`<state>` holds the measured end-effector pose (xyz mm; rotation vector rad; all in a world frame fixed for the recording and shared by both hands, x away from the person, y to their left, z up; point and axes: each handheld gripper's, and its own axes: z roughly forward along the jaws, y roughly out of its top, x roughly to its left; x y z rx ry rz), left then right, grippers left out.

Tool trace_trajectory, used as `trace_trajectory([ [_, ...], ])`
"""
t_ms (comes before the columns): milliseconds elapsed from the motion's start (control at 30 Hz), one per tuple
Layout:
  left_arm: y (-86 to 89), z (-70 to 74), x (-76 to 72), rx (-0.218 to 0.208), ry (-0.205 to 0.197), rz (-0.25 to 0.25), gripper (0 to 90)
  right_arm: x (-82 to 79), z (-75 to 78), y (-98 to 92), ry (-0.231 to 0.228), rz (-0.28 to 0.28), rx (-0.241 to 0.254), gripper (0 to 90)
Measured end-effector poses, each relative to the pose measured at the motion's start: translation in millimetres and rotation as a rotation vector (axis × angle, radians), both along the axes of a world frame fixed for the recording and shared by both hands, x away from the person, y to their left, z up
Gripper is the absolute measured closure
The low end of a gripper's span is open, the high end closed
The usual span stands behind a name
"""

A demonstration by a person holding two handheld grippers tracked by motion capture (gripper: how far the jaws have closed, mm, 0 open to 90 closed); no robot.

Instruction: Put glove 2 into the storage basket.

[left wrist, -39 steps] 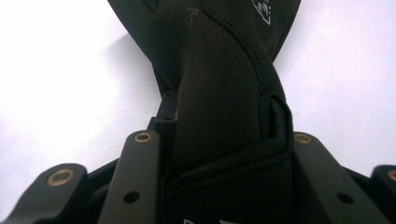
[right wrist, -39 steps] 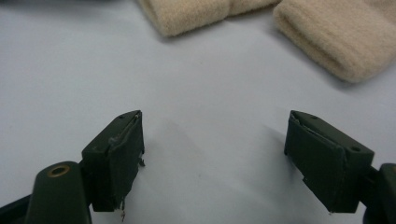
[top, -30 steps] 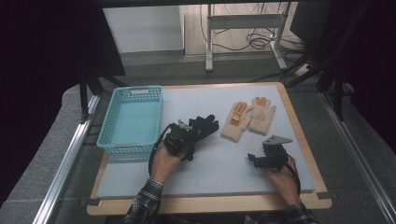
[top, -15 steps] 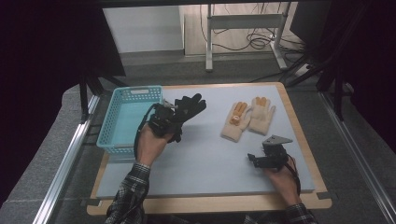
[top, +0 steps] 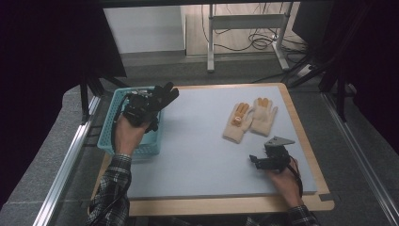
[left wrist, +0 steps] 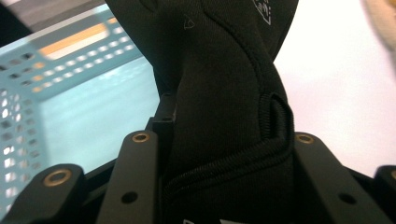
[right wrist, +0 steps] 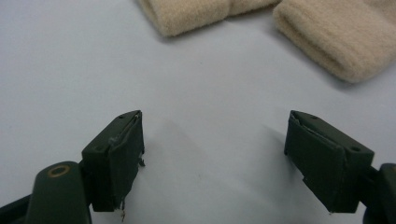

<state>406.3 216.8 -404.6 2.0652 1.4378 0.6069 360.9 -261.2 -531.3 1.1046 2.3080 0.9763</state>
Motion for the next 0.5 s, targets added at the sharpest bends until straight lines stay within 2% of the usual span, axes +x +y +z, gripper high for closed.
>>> trace_trajectory([
  [200, 32.0, -8.8, 7.4, 0.001, 0.022, 0.074, 61.5, 0.0, 0.0, 0.0, 0.001, 0.0, 0.001, 19.6],
  [300, 46.7, -18.0, 12.2, 0.002, 0.044, 0.114, 61.4, 0.1, -0.1, 0.0, 0.001, 0.0, 0.001, 19.6],
  [433, 61.0, -32.9, 18.6, 0.034, 0.083, 0.16, 61.2, 0.0, 0.0, 0.1, 0.001, -0.001, 0.002, 19.6],
  [500, 67.9, -41.5, 22.4, 0.032, 0.104, 0.184, 61.2, 0.1, -0.1, 0.1, 0.0, -0.001, 0.001, 19.6],
])
